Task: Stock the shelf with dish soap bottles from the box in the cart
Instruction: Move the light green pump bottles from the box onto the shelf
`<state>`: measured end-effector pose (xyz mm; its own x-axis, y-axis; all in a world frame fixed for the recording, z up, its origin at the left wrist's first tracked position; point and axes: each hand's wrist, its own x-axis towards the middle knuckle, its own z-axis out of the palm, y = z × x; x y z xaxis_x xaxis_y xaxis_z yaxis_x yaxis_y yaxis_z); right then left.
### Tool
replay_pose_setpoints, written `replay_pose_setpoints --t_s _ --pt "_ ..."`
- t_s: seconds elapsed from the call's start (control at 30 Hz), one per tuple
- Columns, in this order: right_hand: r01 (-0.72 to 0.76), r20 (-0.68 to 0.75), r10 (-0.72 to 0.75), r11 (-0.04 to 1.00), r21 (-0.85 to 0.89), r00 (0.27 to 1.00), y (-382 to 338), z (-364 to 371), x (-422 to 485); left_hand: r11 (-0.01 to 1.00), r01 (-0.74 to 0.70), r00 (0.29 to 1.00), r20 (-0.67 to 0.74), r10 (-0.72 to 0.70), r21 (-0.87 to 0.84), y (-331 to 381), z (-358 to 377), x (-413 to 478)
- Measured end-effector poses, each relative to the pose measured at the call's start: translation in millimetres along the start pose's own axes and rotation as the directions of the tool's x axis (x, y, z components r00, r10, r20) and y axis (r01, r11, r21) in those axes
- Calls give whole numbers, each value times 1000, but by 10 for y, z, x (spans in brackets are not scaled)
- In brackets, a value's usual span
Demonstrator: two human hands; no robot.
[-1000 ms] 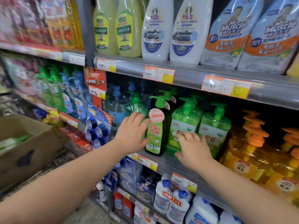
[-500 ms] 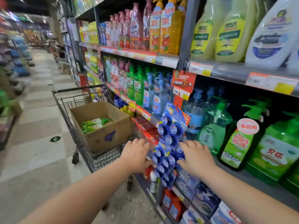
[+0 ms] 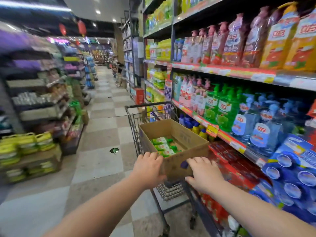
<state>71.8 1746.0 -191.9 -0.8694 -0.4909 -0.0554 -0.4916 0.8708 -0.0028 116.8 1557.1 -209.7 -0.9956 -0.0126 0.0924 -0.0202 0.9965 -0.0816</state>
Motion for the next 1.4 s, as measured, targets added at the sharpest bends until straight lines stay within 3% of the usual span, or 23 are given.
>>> replay_pose_setpoints --t_s 0.37,0.8,1.1,1.4 --pt "93 51 -91 995 -32 995 -720 25 1244 994 98 994 49 -95 -45 -1086 306 495" --pt "89 43 -89 996 11 995 -468 -30 3498 996 82 995 67 -80 -21 -1815 445 2600" --pt "-114 154 102 991 75 983 230 225 4325 1000 -20 987 156 23 -18 -1874 820 3647" --pt "-396 330 346 913 95 878 674 806 4590 942 -333 903 273 332 -46 -1575 1416 4654"
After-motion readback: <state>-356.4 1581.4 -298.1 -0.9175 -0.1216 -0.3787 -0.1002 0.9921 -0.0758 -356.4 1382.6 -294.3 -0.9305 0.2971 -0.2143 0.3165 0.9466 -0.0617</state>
